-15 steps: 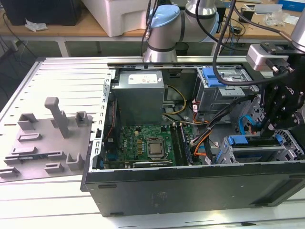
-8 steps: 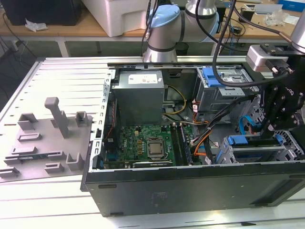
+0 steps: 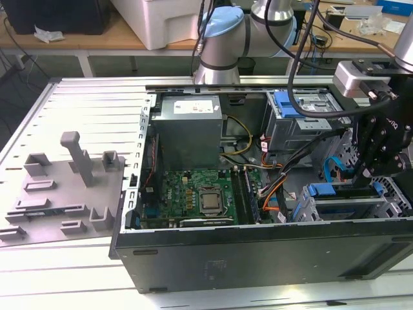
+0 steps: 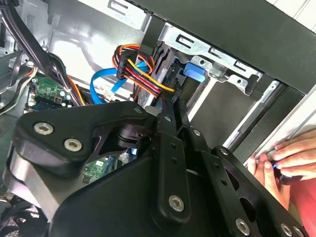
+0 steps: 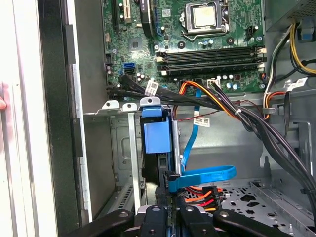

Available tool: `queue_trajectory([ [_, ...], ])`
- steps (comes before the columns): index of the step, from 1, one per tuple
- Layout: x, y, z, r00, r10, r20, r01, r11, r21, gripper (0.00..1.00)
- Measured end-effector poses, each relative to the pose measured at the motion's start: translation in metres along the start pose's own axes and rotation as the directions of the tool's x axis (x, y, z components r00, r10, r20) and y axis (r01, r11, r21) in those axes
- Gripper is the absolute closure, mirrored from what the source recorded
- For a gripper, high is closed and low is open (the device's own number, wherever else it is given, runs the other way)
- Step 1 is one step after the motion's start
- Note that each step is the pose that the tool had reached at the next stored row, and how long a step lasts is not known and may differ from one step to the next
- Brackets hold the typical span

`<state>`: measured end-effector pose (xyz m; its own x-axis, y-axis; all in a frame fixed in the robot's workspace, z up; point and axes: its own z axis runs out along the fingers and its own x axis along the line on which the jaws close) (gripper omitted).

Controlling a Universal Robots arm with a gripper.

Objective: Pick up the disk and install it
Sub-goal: 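Insert the first disk wire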

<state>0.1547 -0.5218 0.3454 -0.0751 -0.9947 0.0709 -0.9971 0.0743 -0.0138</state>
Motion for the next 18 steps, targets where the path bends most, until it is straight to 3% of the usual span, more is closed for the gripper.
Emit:
queue_trajectory([
  [18,-0.0005,0.0000,0.0001,0.9995,-0.031,-0.0015,0.031,0.9995,0.0023,0.84],
])
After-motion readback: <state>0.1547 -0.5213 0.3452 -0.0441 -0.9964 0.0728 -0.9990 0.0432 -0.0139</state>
